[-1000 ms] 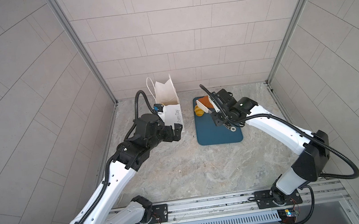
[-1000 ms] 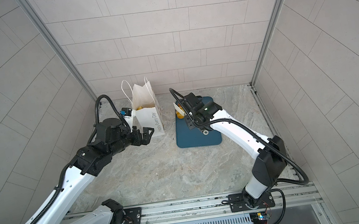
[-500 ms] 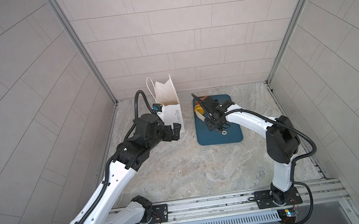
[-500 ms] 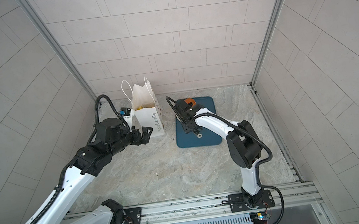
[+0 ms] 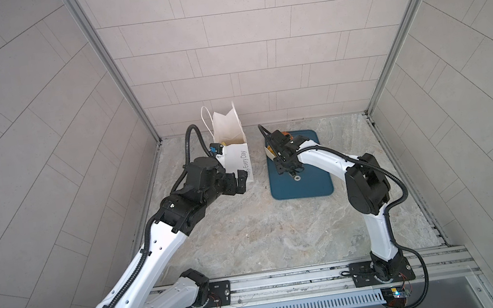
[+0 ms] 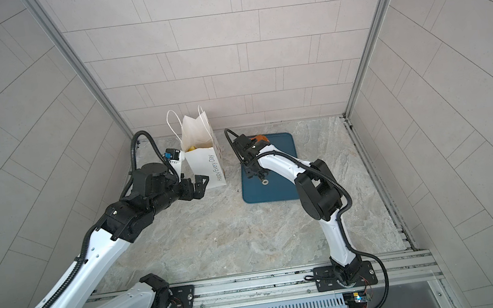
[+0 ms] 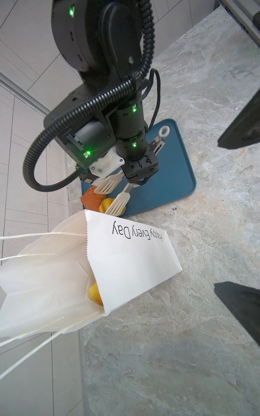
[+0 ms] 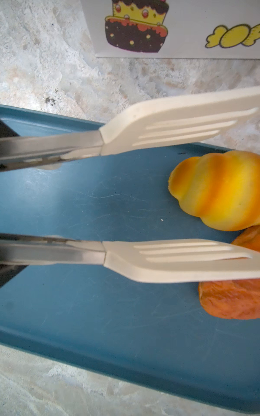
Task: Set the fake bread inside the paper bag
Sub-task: 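Lower open tongs around the last striped bun on the tray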
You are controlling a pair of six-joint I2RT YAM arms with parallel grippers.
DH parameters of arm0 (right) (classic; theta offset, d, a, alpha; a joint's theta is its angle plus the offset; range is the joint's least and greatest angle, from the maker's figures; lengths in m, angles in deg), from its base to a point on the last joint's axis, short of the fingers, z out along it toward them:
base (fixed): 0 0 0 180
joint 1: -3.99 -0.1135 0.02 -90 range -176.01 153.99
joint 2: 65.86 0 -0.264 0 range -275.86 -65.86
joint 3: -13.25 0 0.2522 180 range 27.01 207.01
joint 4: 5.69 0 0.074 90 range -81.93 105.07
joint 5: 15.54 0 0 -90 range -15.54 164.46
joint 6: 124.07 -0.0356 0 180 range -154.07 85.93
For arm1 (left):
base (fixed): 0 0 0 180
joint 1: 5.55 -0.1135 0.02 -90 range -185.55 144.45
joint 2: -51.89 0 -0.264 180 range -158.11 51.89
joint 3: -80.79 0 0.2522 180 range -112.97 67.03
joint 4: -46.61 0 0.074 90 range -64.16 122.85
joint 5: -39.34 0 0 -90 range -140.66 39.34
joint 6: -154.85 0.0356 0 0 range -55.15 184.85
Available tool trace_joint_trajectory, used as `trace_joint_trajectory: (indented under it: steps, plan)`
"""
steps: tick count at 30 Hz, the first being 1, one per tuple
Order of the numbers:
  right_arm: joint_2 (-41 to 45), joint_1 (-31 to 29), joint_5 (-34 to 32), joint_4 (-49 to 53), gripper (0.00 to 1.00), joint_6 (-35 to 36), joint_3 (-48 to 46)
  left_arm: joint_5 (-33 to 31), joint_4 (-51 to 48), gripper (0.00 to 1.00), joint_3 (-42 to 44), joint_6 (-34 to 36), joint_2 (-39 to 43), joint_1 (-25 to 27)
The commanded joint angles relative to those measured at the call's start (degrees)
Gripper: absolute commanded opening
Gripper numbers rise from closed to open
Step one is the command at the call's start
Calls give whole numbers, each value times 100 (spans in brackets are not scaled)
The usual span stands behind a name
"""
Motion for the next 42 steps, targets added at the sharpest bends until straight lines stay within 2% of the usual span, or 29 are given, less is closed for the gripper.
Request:
trace_joint_trajectory:
  steps: [1,7,12,16,31,42]
  plan:
    - [-181,27,-274,101,59,-182,246,-100,-20,100,53,97,89,13]
    - [-443,41,-368,261,58,-167,519,-123,-20,100,73,97,121,11]
    - [-546,40,-277,437,48,23,565,-129,-12,100,79,96,116,9]
    - [-348,48,-216,472,41,210,254,-120,-2,100,81,79,125,9]
    - [1171,115,53,541,45,712,-1192,8,84,100,8,35,36,12]
    - [1228,261,68,530,53,811,-1369,117,120,100,-53,11,-66,9]
